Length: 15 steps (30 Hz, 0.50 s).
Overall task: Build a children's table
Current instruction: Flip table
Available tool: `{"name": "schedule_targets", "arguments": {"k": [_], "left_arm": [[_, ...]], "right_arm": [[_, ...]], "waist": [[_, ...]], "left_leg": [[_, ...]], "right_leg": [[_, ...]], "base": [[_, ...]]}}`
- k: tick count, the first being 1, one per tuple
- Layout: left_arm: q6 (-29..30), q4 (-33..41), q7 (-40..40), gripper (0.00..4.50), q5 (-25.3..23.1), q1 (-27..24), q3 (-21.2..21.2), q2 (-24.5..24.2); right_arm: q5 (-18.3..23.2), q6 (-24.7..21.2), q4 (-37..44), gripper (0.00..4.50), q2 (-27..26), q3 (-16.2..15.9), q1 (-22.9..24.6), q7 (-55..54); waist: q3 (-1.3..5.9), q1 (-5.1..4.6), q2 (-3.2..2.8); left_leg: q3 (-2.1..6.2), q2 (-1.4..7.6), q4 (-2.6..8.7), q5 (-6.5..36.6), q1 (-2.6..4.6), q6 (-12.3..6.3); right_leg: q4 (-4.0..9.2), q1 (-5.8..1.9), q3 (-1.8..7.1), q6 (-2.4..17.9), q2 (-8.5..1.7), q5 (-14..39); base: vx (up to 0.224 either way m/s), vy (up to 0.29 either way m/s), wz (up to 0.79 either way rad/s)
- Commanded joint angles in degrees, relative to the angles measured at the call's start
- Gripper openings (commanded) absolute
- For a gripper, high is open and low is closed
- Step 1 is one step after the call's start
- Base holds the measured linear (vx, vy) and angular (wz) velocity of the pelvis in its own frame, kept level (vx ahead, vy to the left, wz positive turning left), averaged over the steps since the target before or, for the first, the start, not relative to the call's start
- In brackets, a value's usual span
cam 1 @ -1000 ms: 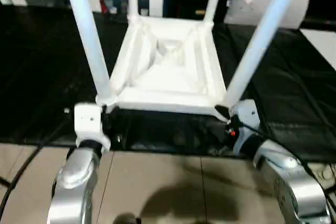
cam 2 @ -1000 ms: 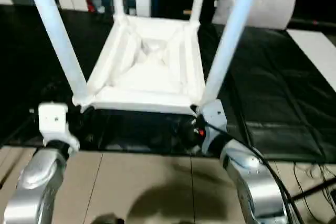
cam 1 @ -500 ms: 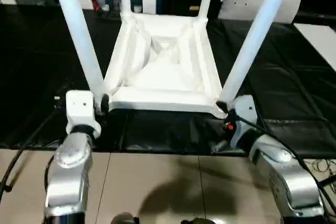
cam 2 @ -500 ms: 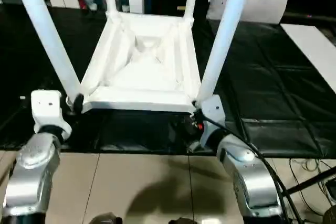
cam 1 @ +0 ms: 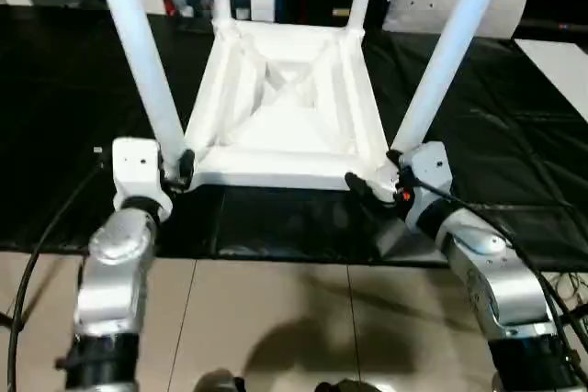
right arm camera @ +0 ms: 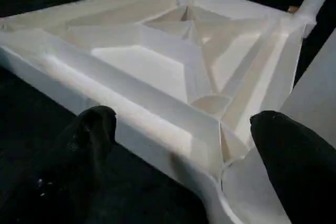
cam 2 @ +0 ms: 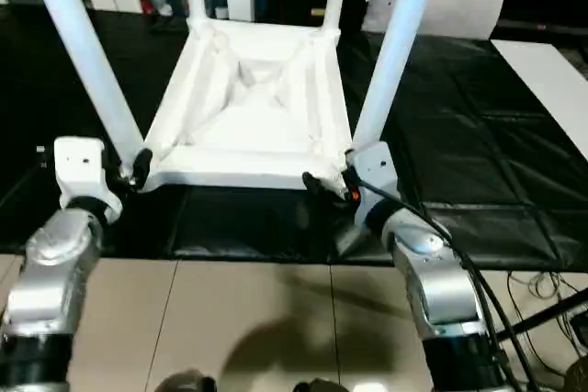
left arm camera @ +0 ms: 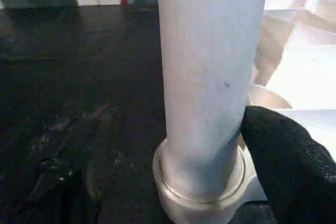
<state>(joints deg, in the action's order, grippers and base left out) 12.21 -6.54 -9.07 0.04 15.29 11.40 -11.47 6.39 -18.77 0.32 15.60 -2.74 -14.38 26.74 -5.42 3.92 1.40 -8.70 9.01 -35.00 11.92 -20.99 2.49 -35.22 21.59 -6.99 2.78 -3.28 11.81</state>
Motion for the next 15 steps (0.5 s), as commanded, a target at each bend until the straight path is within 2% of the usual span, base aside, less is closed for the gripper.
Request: {"name": "schedule_targets", "arguments": {"k": [1,2,3,4,5,10,13,15], "left_arm": [[-0.8,-2.3,-2.3,3.70,0.8,1.3,0.0,-1.2],[-0.7,-2.6,-2.5,3.60,0.9,1.4,0.0,-1.3],[-0.7,-3.4,-2.6,3.60,0.9,2.0,-0.1,-1.4],[-1.4,-5.4,-2.4,3.53,0.9,3.3,0.0,-1.7],[-1.8,-6.9,-2.3,3.53,0.9,4.2,0.0,-1.8],[-2.7,-9.7,-2.7,3.09,1.2,5.7,-0.5,-2.3],[-3.5,-12.3,-3.1,2.83,1.8,7.5,-0.4,-2.5],[-3.9,-13.4,-3.2,2.68,2.1,8.0,-0.2,-2.7]], "right_arm": [[1.5,0.7,1.3,4.50,1.0,-0.7,0.8,3.8],[1.9,0.6,1.7,4.50,1.1,-0.9,1.0,4.4],[3.2,0.2,2.5,4.50,1.0,-1.1,1.3,6.0],[4.7,-0.1,2.5,4.50,0.5,-1.0,1.0,7.2],[5.4,0.0,2.3,4.50,0.2,-1.1,0.8,7.8],[7.2,-1.4,3.7,4.50,1.0,-3.6,1.1,12.0],[7.3,-1.4,2.7,4.50,1.5,-4.9,0.3,14.6],[7.0,-0.9,1.8,4.50,1.4,-5.0,-0.2,14.7]], "waist": [[4.07,0.37,-0.98],[4.15,0.47,-0.95],[4.13,0.61,-1.16],[3.81,0.73,-1.28],[3.91,0.77,-1.16],[4.47,1.02,-1.09],[4.20,1.21,-1.16],[4.29,1.35,-1.11]], "left_leg": [[1.95,5.19,4.62,8.7,0.54,-3.15],[2.01,5.22,4.66,8.3,0.36,-3.28],[2.11,5.30,4.67,8.0,0.28,-3.31],[2.09,5.31,4.71,8.1,0.30,-3.80],[2.03,5.17,4.67,8.6,0.37,-3.95],[2.15,5.47,4.55,6.7,0.35,-3.99],[1.98,5.34,4.50,6.3,0.23,-4.62],[2.03,5.35,4.51,6.5,0.32,-4.48]], "right_leg": [[4.76,-2.93,5.10,9.5,-7.04,8.8],[4.63,-3.09,5.15,9.6,-7.09,7.8],[4.47,-3.06,5.11,9.7,-7.08,7.4],[4.60,-2.81,5.15,9.7,-7.11,6.8],[4.69,-2.84,5.10,9.7,-7.06,7.5],[4.21,-3.02,5.04,10.7,-7.20,5.0],[4.17,-2.84,5.07,11.2,-7.07,3.5],[4.23,-2.92,5.06,11.1,-7.25,4.3]], "base": [[0.000,0.000,0.00],[0.000,0.000,0.00],[0.000,0.000,0.00],[0.000,0.000,0.00],[0.000,0.000,0.00],[0.000,0.000,0.00],[0.000,0.000,0.00],[0.000,0.000,0.00]]}}
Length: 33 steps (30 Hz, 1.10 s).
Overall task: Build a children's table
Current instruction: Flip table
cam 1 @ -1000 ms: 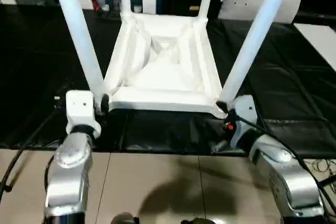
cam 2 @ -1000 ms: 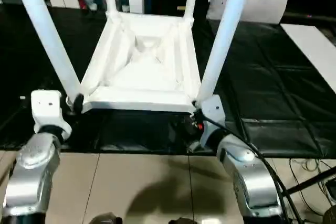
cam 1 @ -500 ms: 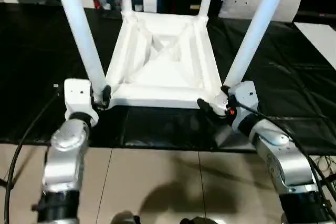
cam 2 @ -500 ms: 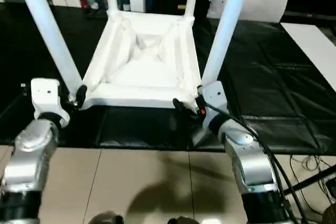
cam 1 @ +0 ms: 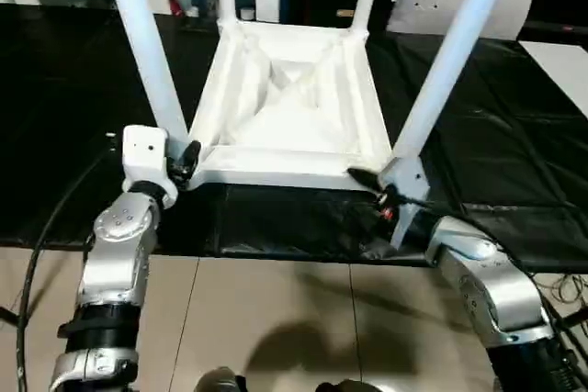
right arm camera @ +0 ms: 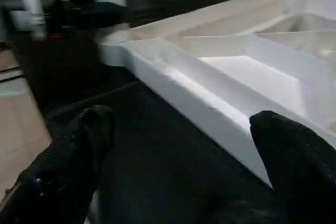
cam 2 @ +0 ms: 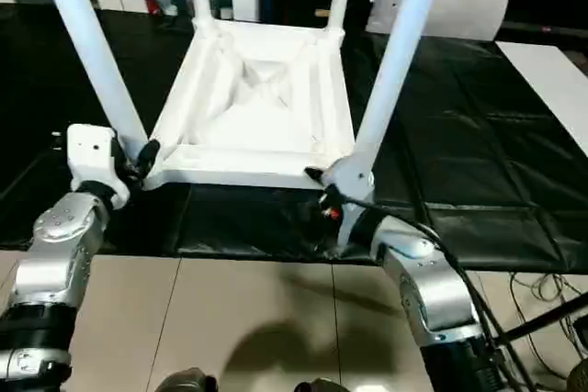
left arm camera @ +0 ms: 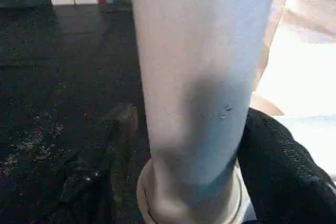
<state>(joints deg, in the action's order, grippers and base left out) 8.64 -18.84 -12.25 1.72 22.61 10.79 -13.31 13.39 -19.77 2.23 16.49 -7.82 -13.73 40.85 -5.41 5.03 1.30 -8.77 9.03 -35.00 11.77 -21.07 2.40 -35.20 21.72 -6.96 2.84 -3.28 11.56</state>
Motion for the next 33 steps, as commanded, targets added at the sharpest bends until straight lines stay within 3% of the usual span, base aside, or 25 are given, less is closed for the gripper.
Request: {"name": "schedule_targets", "arguments": {"k": [1,2,9,10,11,12,14,17,21,24,25,28,30,31,33], "left_arm": [[-0.4,-1.3,0.0,2.55,0.6,0.7,0.6,-0.8],[-0.2,-1.2,0.0,2.40,0.8,0.7,0.7,-0.7],[0.0,-1.7,0.3,2.04,2.0,1.1,1.0,-0.2],[0.7,-1.5,0.9,2.04,2.5,1.0,1.4,0.3],[1.4,-1.2,1.4,2.04,3.2,1.0,1.8,0.8],[2.4,-0.8,2.0,2.04,4.4,1.1,2.5,1.6],[3.8,0.0,3.0,2.04,6.1,1.1,3.4,3.0],[7.9,2.7,4.5,2.03,10.0,0.0,4.7,6.5],[13.6,5.0,6.6,2.03,14.8,-0.3,6.4,10.4],[17.3,6.0,8.7,2.03,18.4,0.2,8.0,13.6],[18.2,6.2,8.9,2.03,19.0,0.1,8.2,14.2],[22.5,8.0,10.5,2.03,22.0,0.3,9.8,17.9],[23.3,8.3,10.1,2.03,21.5,0.3,9.1,18.1],[24.1,8.8,9.6,2.03,21.1,0.0,8.4,18.2],[25.3,9.8,9.5,2.03,21.5,-0.5,8.0,18.6]], "right_arm": [[0.1,0.2,-0.3,4.50,0.5,0.0,-1.0,0.6],[0.4,0.0,-0.3,4.50,0.5,0.1,-1.2,0.7],[0.2,0.9,-1.7,4.50,-0.1,-0.5,-2.1,0.8],[0.3,0.7,-1.7,4.50,-0.2,-0.4,-2.1,0.7],[0.4,0.5,-1.8,4.50,-0.3,-0.2,-2.2,0.5],[0.7,0.3,-2.1,4.50,-0.7,0.1,-2.4,0.3],[0.3,0.4,-2.6,4.50,-1.0,0.1,-2.5,-0.3],[-0.4,0.4,-2.1,4.50,-1.4,-0.6,-2.0,-1.4],[0.8,-0.3,-1.8,4.50,-2.0,-0.1,-2.0,-1.6],[0.0,-1.1,-2.7,4.50,-2.3,-0.2,-2.3,-2.9],[-0.3,-1.5,-2.9,4.50,-2.4,-0.2,-2.3,-3.4],[0.8,-2.7,-3.5,4.50,-3.1,1.0,-2.7,-4.4],[0.2,-2.3,-4.4,4.50,-3.3,1.1,-3.2,-5.1],[-0.4,-2.0,-5.1,4.50,-3.6,1.1,-3.4,-6.1],[-0.6,-1.9,-6.0,4.50,-4.4,1.8,-3.8,-7.8]], "waist": [[4.65,0.19,-0.74],[4.68,0.18,-0.48],[4.36,0.26,-0.75],[4.82,0.32,-0.65],[4.69,0.35,-0.79],[4.46,0.33,-1.03],[4.46,0.28,-0.86],[4.86,0.40,-0.72],[4.60,0.33,-0.63],[4.54,0.37,-0.54],[4.87,0.42,-0.25],[4.53,0.57,-0.41],[4.39,0.70,-0.49],[4.79,0.73,-0.64],[4.72,0.75,-0.66]], "left_leg": [[2.14,5.41,4.45,6.1,0.33,-4.16],[2.02,5.40,4.41,6.1,0.31,-4.06],[1.90,5.37,4.46,6.2,0.35,-3.89],[1.93,5.40,4.34,5.6,0.37,-3.86],[1.90,5.42,4.35,5.4,0.29,-3.85],[1.92,5.41,4.41,5.7,0.25,-3.81],[1.87,5.42,4.41,6.4,0.30,-3.58],[1.80,5.38,4.20,5.3,0.24,-3.37],[1.61,5.16,4.05,3.6,0.04,-4.91],[1.34,4.84,3.95,4.0,-0.07,-5.83],[1.23,4.70,3.79,4.1,-0.08,-5.96],[1.11,4.60,3.85,4.9,-0.14,-5.57],[1.10,4.50,3.93,5.6,0.01,-5.55],[1.29,4.67,4.02,5.9,0.20,-5.26],[1.32,4.79,4.14,6.0,0.23,-4.99]], "right_leg": [[3.95,-3.28,4.96,11.3,-7.33,4.4],[4.08,-3.25,5.00,11.2,-7.33,4.7],[4.19,-2.99,5.03,11.1,-7.28,5.9],[3.99,-3.21,4.98,11.2,-7.33,5.3],[4.00,-3.12,4.96,11.2,-7.28,4.8],[4.01,-3.01,4.99,11.3,-7.26,4.7],[4.06,-3.09,5.02,11.5,-7.33,5.3],[3.95,-3.35,4.98,11.9,-7.43,5.1],[3.82,-3.18,4.98,12.0,-7.26,3.6],[4.30,-3.11,4.87,11.4,-7.11,6.8],[4.57,-3.29,4.85,10.6,-7.10,8.8],[5.16,-2.91,4.74,9.1,-6.99,13.3],[5.57,-2.63,4.73,7.8,-6.82,15.7],[5.51,-2.67,4.65,7.0,-6.66,16.0],[5.52,-2.56,4.69,6.8,-6.68,15.5]], "base": [[0.000,0.000,0.00],[0.000,0.000,0.00],[0.000,0.000,0.00],[0.000,0.000,0.00],[0.000,0.000,0.00],[0.000,0.000,0.00],[0.000,0.000,0.00],[0.000,0.000,0.00],[0.000,0.000,0.00],[0.000,0.000,0.00],[0.000,0.000,0.00],[0.000,0.000,0.00],[0.000,0.000,0.00],[0.000,0.000,0.00],[0.000,0.000,0.00]]}}
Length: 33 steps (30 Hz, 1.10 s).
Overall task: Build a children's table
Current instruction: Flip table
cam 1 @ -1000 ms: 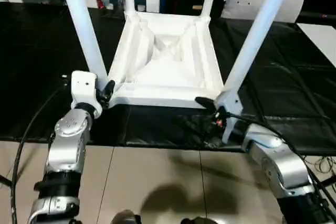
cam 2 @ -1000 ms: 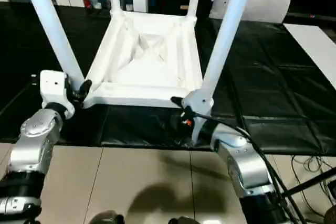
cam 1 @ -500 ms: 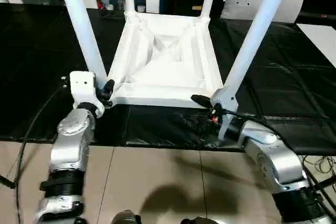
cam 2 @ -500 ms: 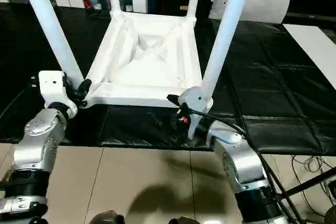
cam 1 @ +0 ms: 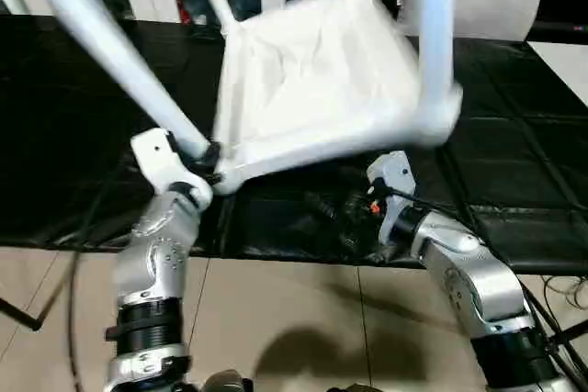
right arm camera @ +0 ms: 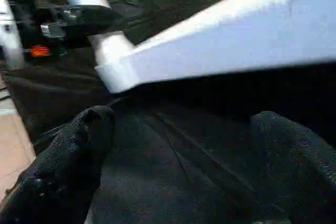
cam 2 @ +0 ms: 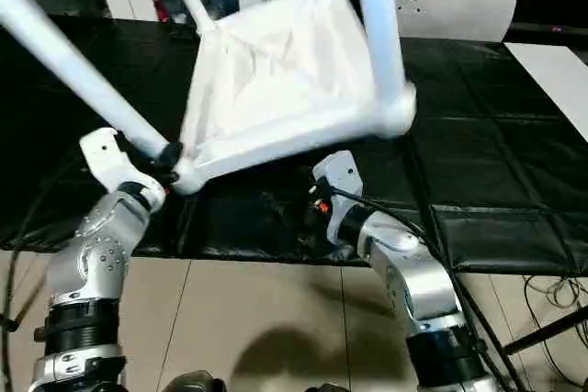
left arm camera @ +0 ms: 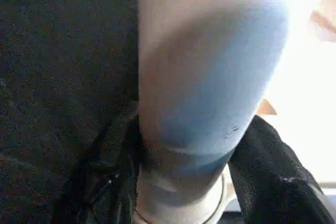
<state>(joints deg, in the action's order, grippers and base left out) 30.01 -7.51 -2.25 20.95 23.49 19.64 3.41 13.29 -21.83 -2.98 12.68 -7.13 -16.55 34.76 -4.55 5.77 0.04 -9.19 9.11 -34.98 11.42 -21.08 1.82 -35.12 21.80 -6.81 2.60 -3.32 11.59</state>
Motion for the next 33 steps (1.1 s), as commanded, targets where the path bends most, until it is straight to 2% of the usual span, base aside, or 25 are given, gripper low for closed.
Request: {"name": "schedule_targets", "arguments": {"k": [1,3,4,6,7,10,11,12,13,14,16,18,22,24,25,26,28,29,32,33], "left_arm": [[5.2,-0.5,-0.7,2.03,2.8,-1.8,-1.2,2.3],[6.0,0.0,-0.7,2.03,3.2,-1.8,-1.5,2.5],[7.1,0.4,-1.1,2.03,3.8,-1.6,-2.1,2.8],[8.9,1.3,-1.6,2.03,5.1,-1.5,-2.9,3.1],[9.8,1.7,-1.6,2.03,5.7,-1.6,-3.4,3.5],[10.2,1.7,-1.8,2.03,5.7,-1.4,-3.7,3.6],[10.5,1.6,-1.9,2.03,5.7,-1.1,-3.8,3.7],[10.5,1.6,-1.9,2.03,5.7,-1.1,-3.8,3.7],[10.7,1.3,-2.2,2.03,5.6,-0.7,-3.7,3.8],[10.7,1.3,-2.3,2.03,5.6,-0.6,-3.7,3.9],[10.6,1.3,-2.4,2.03,5.5,-0.6,-3.9,3.9],[10.8,1.5,-2.4,2.03,5.5,-0.7,-3.9,4.1],[11.6,1.9,-2.8,2.03,5.8,-0.6,-4.7,4.1],[11.7,1.9,-3.0,2.03,5.8,-0.7,-4.9,4.1],[12.0,1.8,-3.7,2.03,5.5,-0.7,-5.8,3.9],[12.1,1.7,-3.9,2.03,5.4,-0.6,-6.0,3.8],[12.1,1.4,-4.0,2.03,5.3,-0.3,-6.1,3.8],[12.0,1.0,-4.8,2.03,4.9,-0.1,-6.8,3.4],[12.0,0.9,-5.3,2.03,4.4,-0.2,-7.7,3.1],[12.3,1.2,-6.0,2.03,4.0,-0.3,-8.8,2.7]], "right_arm": [[-0.5,0.3,-1.9,4.50,-1.6,2.1,-1.6,-3.7],[-0.1,-0.1,-2.6,4.50,-2.3,2.9,-2.3,-5.0],[0.5,0.4,-4.9,4.50,-3.5,4.1,-3.7,-6.5],[2.0,1.0,-8.5,4.50,-5.6,5.8,-5.7,-7.6],[3.8,2.2,-11.1,4.50,-7.4,7.0,-6.9,-7.3],[6.0,3.3,-13.7,4.50,-9.1,8.6,-8.7,-7.2],[6.6,3.8,-15.3,4.50,-9.9,9.4,-9.8,-7.5],[6.6,3.8,-15.3,4.50,-9.9,9.4,-9.8,-7.5],[6.6,5.1,-19.1,4.50,-11.0,10.2,-12.1,-8.5],[6.2,5.5,-20.5,4.50,-11.3,10.3,-12.9,-9.0],[6.7,5.8,-21.5,4.50,-11.9,10.8,-13.5,-8.9],[7.5,5.9,-22.9,4.50,-12.9,12.0,-14.5,-8.6],[12.0,9.5,-29.3,4.50,-15.7,17.4,-19.2,-9.8],[12.9,10.7,-30.8,4.50,-16.2,18.5,-20.2,-9.9],[16.1,13.1,-34.2,4.50,-17.6,21.9,-23.0,-9.6],[17.2,13.6,-35.0,4.50,-18.0,22.8,-23.9,-9.4],[17.9,13.9,-35.9,4.32,-18.2,23.6,-24.7,-9.1],[19.1,14.9,-38.0,4.32,-18.7,25.4,-26.4,-8.6],[19.7,16.1,-39.7,4.11,-19.2,26.2,-27.7,-7.8],[20.5,16.5,-41.1,4.03,-19.4,27.3,-28.8,-7.9]], "waist": [[4.05,0.04,0.51],[4.13,0.13,0.34],[3.85,0.11,0.15],[3.96,0.11,0.29],[4.52,0.43,0.14],[4.57,0.71,0.03],[4.47,0.70,-0.20],[4.53,0.71,-0.16],[4.45,0.75,-0.15],[4.71,0.63,0.00],[4.58,0.72,-0.05],[4.73,0.80,0.03],[4.73,0.77,-0.13],[4.78,0.79,-0.29],[4.79,0.77,-0.21],[4.97,0.80,-0.21],[5.06,0.91,-0.25],[5.09,0.84,0.19],[5.15,0.87,0.12],[5.24,0.87,0.52]], "left_leg": [[1.84,4.87,4.19,6.1,0.20,-4.05],[1.87,4.85,4.21,6.0,0.23,-3.73],[1.81,4.81,4.29,5.8,0.13,-3.76],[1.71,4.72,4.23,5.8,0.25,-3.76],[1.63,4.68,4.02,5.5,0.30,-3.77],[1.63,4.92,4.04,4.2,0.20,-3.82],[1.71,4.97,4.13,4.0,0.17,-4.09],[1.67,4.96,4.11,4.1,0.22,-4.10],[1.63,4.97,4.14,4.2,0.23,-3.99],[1.67,4.97,4.13,4.1,0.17,-3.70],[1.53,4.89,4.12,4.7,0.22,-3.30],[1.57,5.07,4.15,3.8,0.25,-3.63],[1.45,5.03,4.17,4.3,0.27,-3.48],[1.43,5.09,4.15,3.7,0.38,-3.39],[1.34,5.16,4.14,3.8,0.38,-3.46],[1.32,5.17,4.12,3.6,0.43,-3.53],[1.25,5.11,3.99,2.1,0.37,-4.10],[1.20,5.14,3.93,1.1,0.26,-4.62],[1.08,4.97,3.75,0.0,0.06,-5.47],[1.04,4.96,3.72,-0.4,0.06,-5.73]], "right_leg": [[5.22,-2.71,4.57,7.3,-6.75,14.3],[5.05,-2.72,4.56,7.9,-6.78,13.0],[5.02,-2.57,4.66,8.2,-6.75,11.9],[4.96,-2.64,4.69,8.5,-6.82,11.7],[4.90,-2.90,4.61,8.9,-6.96,11.5],[4.55,-2.85,4.66,9.3,-6.88,8.9],[4.39,-2.74,4.63,9.7,-6.82,7.6],[4.39,-2.75,4.61,9.9,-6.81,7.4],[4.41,-2.77,4.64,9.9,-6.83,7.3],[4.20,-2.99,4.59,10.1,-7.03,7.4],[4.47,-2.92,4.62,9.9,-7.06,8.6],[4.15,-2.95,4.68,9.8,-7.07,7.0],[4.17,-2.90,4.67,10.0,-7.17,7.7],[4.09,-2.77,4.63,10.2,-7.00,6.7],[3.99,-2.74,4.68,10.5,-7.12,6.1],[3.73,-2.79,4.63,10.8,-7.09,5.2],[3.46,-2.79,4.60,11.2,-7.05,3.0],[3.29,-2.83,4.56,11.3,-6.97,1.6],[3.08,-2.89,4.56,11.7,-7.12,0.9],[3.04,-2.96,4.52,11.7,-7.15,0.6]], "base": [[0.000,0.000,0.00],[0.000,0.000,0.00],[0.000,0.000,0.00],[0.000,0.000,0.00],[0.000,0.000,0.00],[0.000,0.000,0.00],[0.000,0.000,0.00],[0.000,0.000,0.00],[0.000,0.000,0.00],[0.000,0.000,0.00],[0.000,0.000,0.00],[0.000,0.000,0.00],[0.000,0.000,0.00],[0.000,0.000,0.00],[0.000,0.000,0.00],[0.000,0.000,0.00],[0.000,0.000,0.00],[0.000,0.000,0.00],[0.000,0.000,0.00],[0.000,0.000,0.00]]}}
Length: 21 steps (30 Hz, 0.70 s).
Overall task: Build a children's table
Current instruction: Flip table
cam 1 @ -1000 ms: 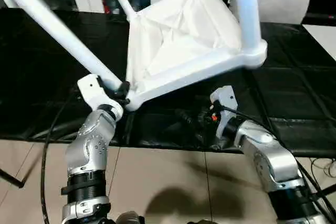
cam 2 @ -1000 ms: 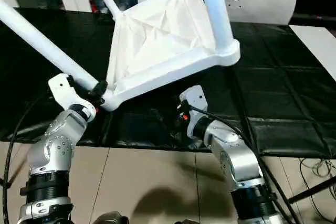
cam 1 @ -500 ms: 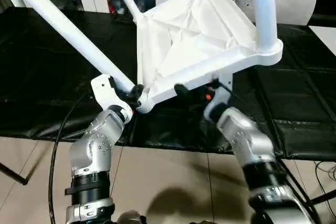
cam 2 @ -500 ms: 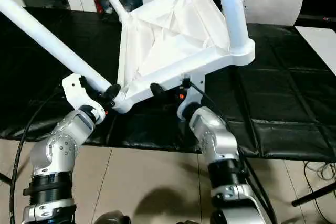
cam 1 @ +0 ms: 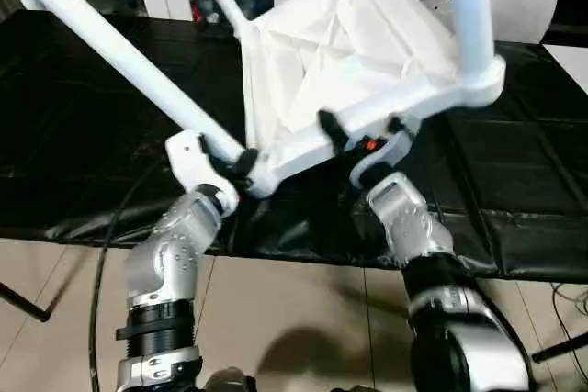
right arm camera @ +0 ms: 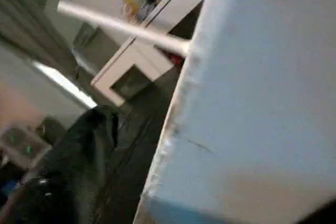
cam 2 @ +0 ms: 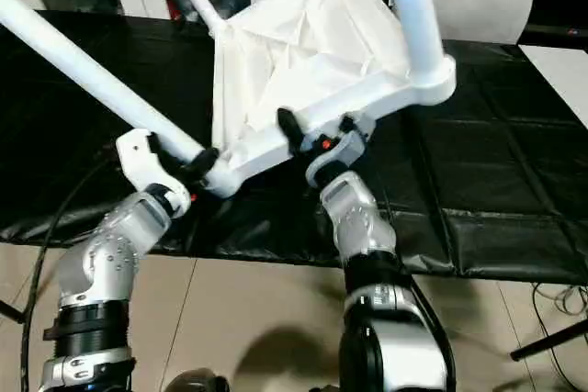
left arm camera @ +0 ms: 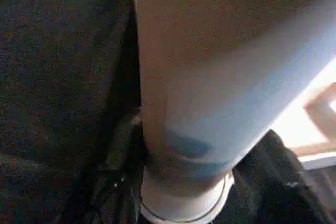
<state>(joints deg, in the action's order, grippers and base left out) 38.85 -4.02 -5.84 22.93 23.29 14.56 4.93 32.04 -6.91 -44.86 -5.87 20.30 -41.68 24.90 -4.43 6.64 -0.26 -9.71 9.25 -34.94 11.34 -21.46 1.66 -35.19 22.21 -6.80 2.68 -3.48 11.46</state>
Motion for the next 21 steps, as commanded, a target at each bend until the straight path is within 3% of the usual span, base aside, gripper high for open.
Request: {"name": "schedule_targets", "arguments": {"k": [1,3,5,7,10,14,21], "left_arm": [[3.7,-2.0,-3.5,2.03,1.1,-0.1,-5.3,0.5],[3.8,-2.2,-4.2,2.03,0.4,0.0,-6.3,0.0],[3.6,-2.2,-4.7,2.03,-0.2,-0.1,-7.1,-0.5],[3.1,-2.4,-5.6,2.03,-1.9,-0.4,-8.9,-1.6],[2.4,-2.8,-6.5,2.03,-3.2,-0.2,-10.6,-3.0],[1.9,-3.1,-7.0,2.03,-3.3,-0.5,-11.3,-3.6],[1.5,-3.5,-7.4,2.03,-3.7,-0.5,-11.0,-3.7]], "right_arm": [[2.7,2.7,-2.1,3.90,-0.9,1.4,-5.6,2.3],[3.0,4.1,-5.1,3.69,-0.9,2.6,-7.5,2.3],[3.2,4.3,-5.4,3.62,-1.0,2.9,-7.7,2.3],[3.4,4.6,-5.6,3.34,-1.1,3.0,-8.0,2.7],[3.7,4.6,-6.9,3.13,-0.7,3.7,-9.1,2.9],[2.5,5.8,-9.9,2.91,0.1,4.2,-10.1,4.1],[3.0,6.5,-9.9,2.37,-0.1,4.5,-10.6,6.8]], "waist": [[5.24,-0.06,0.75],[5.47,0.00,0.64],[5.65,0.09,0.76],[5.60,0.13,0.73],[5.40,0.19,0.53],[5.36,0.03,0.51],[5.55,0.14,0.42]], "left_leg": [[1.60,4.71,3.55,-1.0,0.25,-6.00],[1.50,4.62,3.21,-2.3,0.24,-6.71],[1.44,4.45,2.59,-5.7,-0.25,-8.79],[1.42,4.47,2.46,-5.4,-0.29,-9.80],[1.35,4.72,2.59,-3.1,-0.14,-8.77],[1.29,4.81,2.70,-1.4,-0.12,-6.83],[1.29,4.68,2.47,-3.0,-0.22,-7.80]], "right_leg": [[2.82,-3.46,4.44,11.9,-7.05,0.3],[2.54,-3.18,4.40,12.2,-6.94,-0.9],[1.82,-2.86,4.37,12.7,-6.69,-5.4],[1.89,-2.76,4.27,12.7,-6.69,-4.4],[2.33,-2.54,4.21,12.2,-6.62,0.0],[2.46,-2.57,4.19,12.2,-6.60,1.6],[2.09,-2.62,4.21,12.6,-6.60,-1.1]], "base": [[0.000,0.000,0.00],[0.000,0.000,0.00],[0.000,0.000,0.00],[0.000,0.000,0.00],[0.000,0.000,0.00],[0.000,0.000,0.00],[0.000,0.000,0.00]]}}
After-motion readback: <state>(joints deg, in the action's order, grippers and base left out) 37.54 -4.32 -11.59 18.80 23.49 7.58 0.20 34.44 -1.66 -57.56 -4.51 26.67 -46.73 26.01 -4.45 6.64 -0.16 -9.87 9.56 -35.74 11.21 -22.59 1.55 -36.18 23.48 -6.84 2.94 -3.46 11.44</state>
